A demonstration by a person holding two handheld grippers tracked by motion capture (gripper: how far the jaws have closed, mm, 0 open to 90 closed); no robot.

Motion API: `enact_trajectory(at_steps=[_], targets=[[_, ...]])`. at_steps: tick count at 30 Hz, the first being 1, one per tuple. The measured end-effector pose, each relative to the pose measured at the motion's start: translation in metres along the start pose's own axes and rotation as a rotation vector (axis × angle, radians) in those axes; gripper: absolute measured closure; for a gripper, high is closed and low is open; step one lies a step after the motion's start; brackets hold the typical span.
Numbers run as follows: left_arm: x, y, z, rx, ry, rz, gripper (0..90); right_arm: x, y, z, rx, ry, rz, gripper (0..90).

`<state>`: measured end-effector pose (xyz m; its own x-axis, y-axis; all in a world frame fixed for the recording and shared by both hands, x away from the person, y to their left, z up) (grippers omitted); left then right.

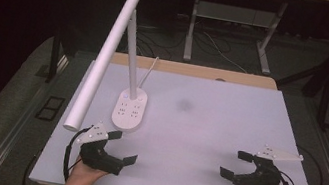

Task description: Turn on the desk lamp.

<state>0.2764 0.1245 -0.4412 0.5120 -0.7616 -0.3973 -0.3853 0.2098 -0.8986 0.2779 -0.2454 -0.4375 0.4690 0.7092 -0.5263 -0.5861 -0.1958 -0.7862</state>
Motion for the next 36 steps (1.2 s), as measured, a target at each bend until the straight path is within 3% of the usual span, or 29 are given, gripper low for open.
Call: enact_trajectory(at_steps=[15, 27, 36], targets=[[0.000, 0.002, 0.001, -0.006, -0.004, 0.003, 0.0, 0.007, -0.007, 0.005, -0.017, -0.006, 0.039, 0.4], [0.000, 0.002, 0.001, -0.013, 0.002, 0.005, 0.0, 0.012, -0.029, 0.012, -0.067, -0.032, 0.060, 0.4], [0.002, 0.003, 0.000, -0.014, 0.005, 0.010, 0.0, 0.015, -0.042, 0.014, -0.075, -0.046, 0.071, 0.4]])
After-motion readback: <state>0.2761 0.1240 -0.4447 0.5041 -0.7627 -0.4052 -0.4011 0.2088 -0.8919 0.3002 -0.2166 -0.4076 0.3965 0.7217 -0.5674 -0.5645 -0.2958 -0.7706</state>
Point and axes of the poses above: each handheld gripper's, and its own axes: x roughly forward along the jaws, y roughly out of its underside, z roughly to its left, the point moved 6 cm from there along x, roughly forward along the jaws, and after that the axes turned 2 degrees about x, right-handed, at the moved point
